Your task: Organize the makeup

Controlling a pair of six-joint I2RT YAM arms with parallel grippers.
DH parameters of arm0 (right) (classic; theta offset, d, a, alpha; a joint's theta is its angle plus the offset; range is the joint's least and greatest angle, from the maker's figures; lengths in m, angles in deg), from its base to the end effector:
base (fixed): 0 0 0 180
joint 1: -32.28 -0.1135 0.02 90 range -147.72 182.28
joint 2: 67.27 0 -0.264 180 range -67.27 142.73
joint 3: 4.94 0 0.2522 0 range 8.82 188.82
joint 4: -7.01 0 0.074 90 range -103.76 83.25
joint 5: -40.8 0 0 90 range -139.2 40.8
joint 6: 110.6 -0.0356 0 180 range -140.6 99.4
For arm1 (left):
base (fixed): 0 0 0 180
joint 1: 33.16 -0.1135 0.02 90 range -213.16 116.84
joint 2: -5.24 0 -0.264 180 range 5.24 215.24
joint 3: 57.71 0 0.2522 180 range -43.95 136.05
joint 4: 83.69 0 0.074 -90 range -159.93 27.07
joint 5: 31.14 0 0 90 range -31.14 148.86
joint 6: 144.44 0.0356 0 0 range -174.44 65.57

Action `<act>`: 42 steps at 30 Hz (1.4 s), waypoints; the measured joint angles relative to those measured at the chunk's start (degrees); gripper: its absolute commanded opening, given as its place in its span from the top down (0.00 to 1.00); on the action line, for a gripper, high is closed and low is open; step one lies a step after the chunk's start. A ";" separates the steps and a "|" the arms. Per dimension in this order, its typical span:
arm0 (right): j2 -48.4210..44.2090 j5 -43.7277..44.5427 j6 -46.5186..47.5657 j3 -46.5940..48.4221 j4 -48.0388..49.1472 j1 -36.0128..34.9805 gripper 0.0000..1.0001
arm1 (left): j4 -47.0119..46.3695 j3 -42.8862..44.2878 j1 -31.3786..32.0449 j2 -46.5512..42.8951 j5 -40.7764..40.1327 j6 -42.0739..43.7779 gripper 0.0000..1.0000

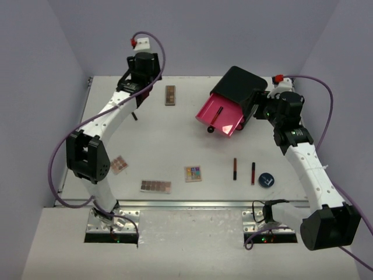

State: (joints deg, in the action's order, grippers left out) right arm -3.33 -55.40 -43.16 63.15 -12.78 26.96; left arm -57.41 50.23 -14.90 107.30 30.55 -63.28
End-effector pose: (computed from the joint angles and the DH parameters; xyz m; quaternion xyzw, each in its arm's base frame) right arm 0.2594 0.0280 0.3394 0.0869 0.7915 0.1872 0.5753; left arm 0.4087 -0.1171 0.3608 -0.0737 0.8050 0.0656 0.5850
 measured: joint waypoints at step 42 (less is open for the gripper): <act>-2.28 1.78 1.58 -3.13 -0.10 0.00 0.17 | 8.80 2.71 -10.99 28.41 -3.66 -11.67 0.74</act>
State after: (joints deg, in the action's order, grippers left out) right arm -5.61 -53.63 -41.58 60.02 -12.88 26.96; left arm -48.61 52.94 -25.89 135.71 26.89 -74.95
